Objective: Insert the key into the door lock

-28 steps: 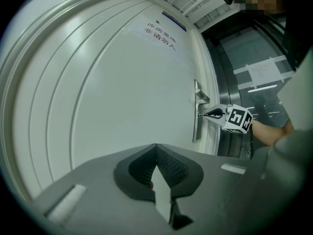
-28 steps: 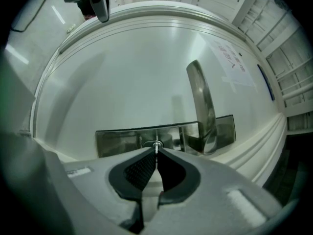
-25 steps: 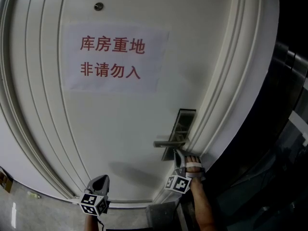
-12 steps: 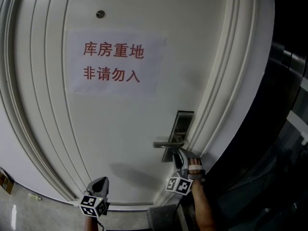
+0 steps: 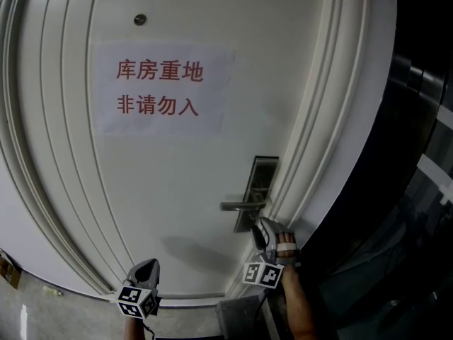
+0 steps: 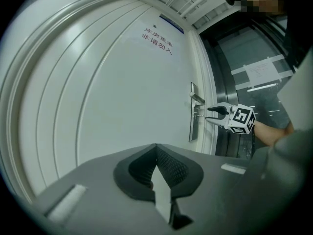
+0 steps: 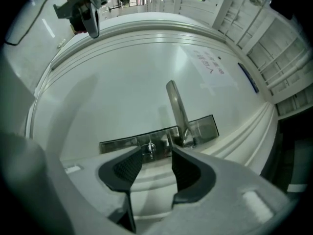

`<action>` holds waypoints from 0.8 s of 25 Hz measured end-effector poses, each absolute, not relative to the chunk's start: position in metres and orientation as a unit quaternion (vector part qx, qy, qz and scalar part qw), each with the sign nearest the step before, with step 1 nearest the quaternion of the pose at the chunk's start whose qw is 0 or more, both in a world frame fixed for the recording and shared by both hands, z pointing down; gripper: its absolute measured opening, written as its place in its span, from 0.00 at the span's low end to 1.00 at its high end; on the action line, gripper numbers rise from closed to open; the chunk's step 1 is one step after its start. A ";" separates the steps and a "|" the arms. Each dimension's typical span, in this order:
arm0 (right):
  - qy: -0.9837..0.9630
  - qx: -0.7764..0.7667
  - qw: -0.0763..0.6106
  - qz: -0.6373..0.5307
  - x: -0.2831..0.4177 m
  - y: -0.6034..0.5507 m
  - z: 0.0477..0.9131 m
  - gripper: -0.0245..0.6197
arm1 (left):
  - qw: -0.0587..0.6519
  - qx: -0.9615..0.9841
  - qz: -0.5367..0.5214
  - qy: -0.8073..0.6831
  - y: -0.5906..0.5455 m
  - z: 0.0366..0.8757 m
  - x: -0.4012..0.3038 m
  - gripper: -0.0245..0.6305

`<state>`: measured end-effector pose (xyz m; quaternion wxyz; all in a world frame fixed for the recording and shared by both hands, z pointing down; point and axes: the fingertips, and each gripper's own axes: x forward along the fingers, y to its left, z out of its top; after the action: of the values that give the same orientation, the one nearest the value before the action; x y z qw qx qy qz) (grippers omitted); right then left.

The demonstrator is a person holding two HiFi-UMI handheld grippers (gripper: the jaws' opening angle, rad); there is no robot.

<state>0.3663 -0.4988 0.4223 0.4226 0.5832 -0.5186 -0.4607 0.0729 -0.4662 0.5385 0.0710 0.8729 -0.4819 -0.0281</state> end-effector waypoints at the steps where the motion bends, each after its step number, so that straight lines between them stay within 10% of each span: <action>1: -0.523 0.588 0.413 -0.459 0.366 -0.495 0.421 0.33 | 0.070 0.874 -0.028 -0.479 -0.466 0.538 0.075 0.04; 20: -0.627 0.720 0.137 -0.264 0.388 -0.409 0.403 0.08 | 0.043 0.914 -0.013 -0.403 -0.454 0.516 0.102 0.04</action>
<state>0.3879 -0.4092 0.4033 0.1371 0.7202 -0.6268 -0.2640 0.1023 -0.4537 0.5155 0.0425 0.9142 -0.4028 -0.0135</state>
